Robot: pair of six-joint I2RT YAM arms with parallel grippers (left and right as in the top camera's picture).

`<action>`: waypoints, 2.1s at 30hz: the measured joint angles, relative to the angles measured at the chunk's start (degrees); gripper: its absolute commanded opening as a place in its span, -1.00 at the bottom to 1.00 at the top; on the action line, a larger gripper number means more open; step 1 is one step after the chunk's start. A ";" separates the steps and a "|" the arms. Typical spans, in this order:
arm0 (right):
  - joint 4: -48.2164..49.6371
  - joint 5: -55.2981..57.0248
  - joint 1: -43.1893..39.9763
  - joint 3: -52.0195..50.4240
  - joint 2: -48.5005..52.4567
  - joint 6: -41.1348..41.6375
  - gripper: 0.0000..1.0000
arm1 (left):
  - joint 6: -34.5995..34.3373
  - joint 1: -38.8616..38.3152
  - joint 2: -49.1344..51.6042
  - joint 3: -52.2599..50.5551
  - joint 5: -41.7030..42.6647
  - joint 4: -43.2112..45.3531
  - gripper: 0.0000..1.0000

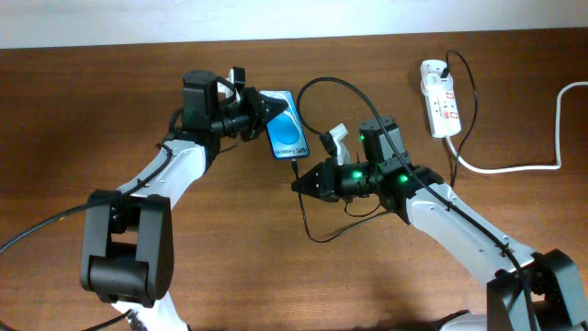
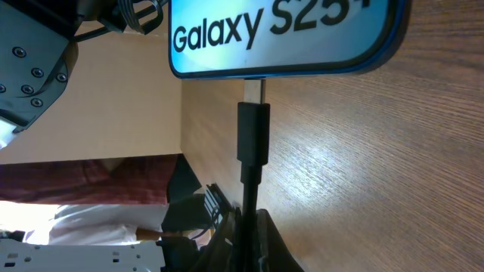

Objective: Plug charger to phone and switch on socket

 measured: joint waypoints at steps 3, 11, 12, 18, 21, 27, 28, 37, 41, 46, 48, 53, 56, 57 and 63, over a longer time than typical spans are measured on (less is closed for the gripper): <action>0.04 0.00 0.02 0.00 0.00 0.04 -0.92 | 0.00 0.00 0.00 -0.02 0.00 0.00 -1.00; 0.00 0.04 0.46 0.00 0.00 0.00 -0.92 | -0.02 -0.15 0.00 -0.02 0.02 0.33 -1.00; 0.00 0.04 0.46 0.00 0.00 0.00 -0.92 | -0.04 -0.15 0.00 -0.02 0.04 0.52 -1.00; 0.09 0.20 0.46 0.00 0.02 0.07 -0.92 | -0.24 -0.17 0.00 -0.02 0.04 0.83 -1.00; 0.87 0.24 0.52 0.00 0.52 0.13 -0.92 | -0.24 -0.26 0.00 -0.02 0.11 0.83 -1.00; 2.36 0.22 0.66 0.00 0.61 0.52 -0.92 | -0.26 -0.52 0.00 -0.02 0.85 0.87 -1.00; 2.36 0.15 0.66 0.00 0.59 0.57 -0.92 | -0.26 -0.52 0.00 -0.02 0.90 0.87 -1.00; 1.40 -1.14 0.66 0.04 0.61 0.72 -0.92 | -0.24 -0.15 0.00 -0.02 0.87 2.12 -1.00; 1.40 -1.55 0.66 0.04 0.59 0.72 -0.92 | -0.24 0.33 0.00 -0.02 0.81 2.14 -1.00; 1.40 -1.79 0.66 0.04 0.61 0.68 -0.92 | -0.24 0.33 0.00 -0.02 0.70 2.14 -1.00; 1.40 -2.34 0.66 0.04 0.61 0.35 -0.92 | -0.24 0.33 0.00 -0.02 0.68 2.14 -1.00; 1.38 -2.67 0.66 0.04 0.61 0.02 -0.92 | -0.24 0.33 0.00 -0.02 0.66 2.12 -1.00; 1.38 -4.02 0.66 0.04 0.59 -0.07 -0.92 | -0.26 0.33 0.00 -0.02 0.66 2.14 -1.00; 1.38 -4.70 0.59 0.04 0.61 -0.09 -0.92 | -0.24 0.33 0.00 -0.02 0.66 2.14 -1.00; -0.09 -8.00 -2.32 0.04 0.61 -1.79 -0.91 | -0.26 0.72 0.00 -0.02 0.70 3.56 -1.00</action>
